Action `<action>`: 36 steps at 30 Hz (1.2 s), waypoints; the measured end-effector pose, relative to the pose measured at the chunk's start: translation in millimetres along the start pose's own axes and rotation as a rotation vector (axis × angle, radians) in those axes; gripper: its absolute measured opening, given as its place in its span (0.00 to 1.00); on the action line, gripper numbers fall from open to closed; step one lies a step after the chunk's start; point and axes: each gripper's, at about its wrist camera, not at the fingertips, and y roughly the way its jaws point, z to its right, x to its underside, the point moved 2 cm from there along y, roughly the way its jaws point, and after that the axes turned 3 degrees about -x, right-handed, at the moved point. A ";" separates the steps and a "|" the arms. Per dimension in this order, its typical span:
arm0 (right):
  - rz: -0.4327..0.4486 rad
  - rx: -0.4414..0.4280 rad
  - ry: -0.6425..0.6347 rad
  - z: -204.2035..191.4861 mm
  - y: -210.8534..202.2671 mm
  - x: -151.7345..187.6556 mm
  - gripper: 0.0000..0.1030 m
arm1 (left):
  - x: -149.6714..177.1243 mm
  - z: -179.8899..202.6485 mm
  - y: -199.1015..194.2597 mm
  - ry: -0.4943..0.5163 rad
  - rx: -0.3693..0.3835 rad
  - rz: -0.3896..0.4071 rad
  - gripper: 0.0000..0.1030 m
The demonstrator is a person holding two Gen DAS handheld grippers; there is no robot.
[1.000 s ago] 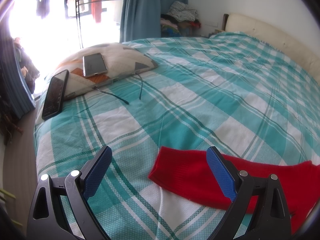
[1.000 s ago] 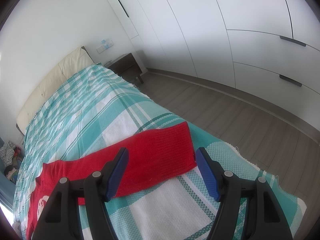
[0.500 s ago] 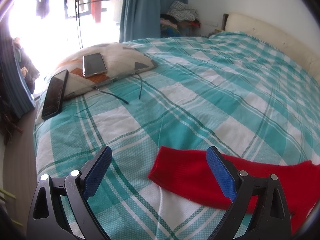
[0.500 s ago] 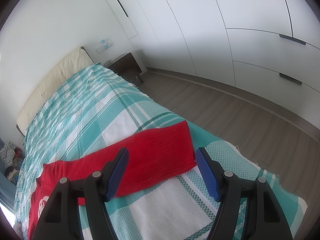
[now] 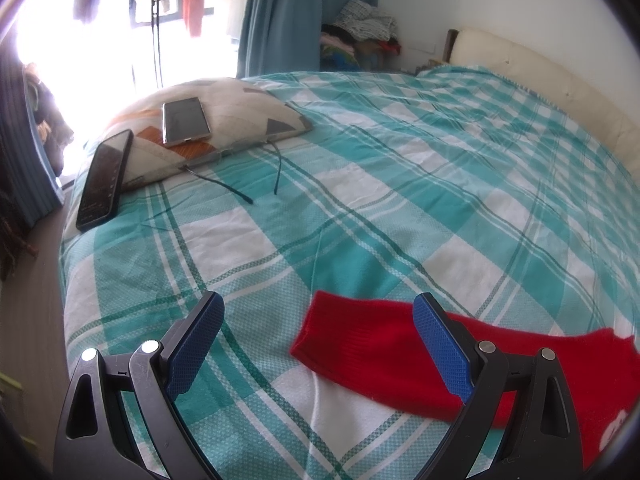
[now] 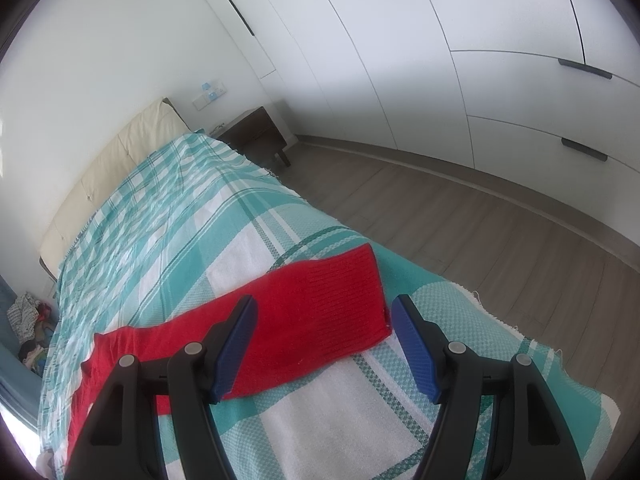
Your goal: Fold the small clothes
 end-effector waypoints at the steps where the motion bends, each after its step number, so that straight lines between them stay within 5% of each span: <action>1: -0.009 -0.042 0.037 6.7 -1.5 -2.0 0.67 | 0.3 -0.7 0.1 -0.006 0.007 -0.005 0.94; 8: -0.182 -0.307 0.354 47.0 8.1 15.6 0.67 | 0.2 0.7 3.0 -0.017 0.021 -0.026 0.94; 22: -0.199 -0.365 0.389 56.7 64.7 11.0 0.51 | 1.7 6.5 3.6 0.026 -0.003 -0.023 0.94; 24: -0.217 -0.364 0.394 56.1 73.6 10.1 0.33 | 1.9 7.4 3.7 0.032 -0.007 -0.023 0.94; 25: -0.250 -0.354 0.385 55.5 78.6 10.8 0.10 | 2.3 6.9 3.1 0.034 -0.008 -0.022 0.94; 27: -0.253 -0.320 0.354 50.6 76.8 8.0 0.04 | 1.9 7.4 3.8 0.034 -0.007 -0.022 0.94; 31: -0.170 -0.352 0.249 0.8 48.3 -17.4 0.04 | 0.0 4.6 4.2 0.002 0.015 -0.032 0.94; 36: -0.139 -0.529 0.025 -140.5 13.4 -47.5 0.04 | -2.5 0.8 3.4 -0.035 0.060 -0.050 0.94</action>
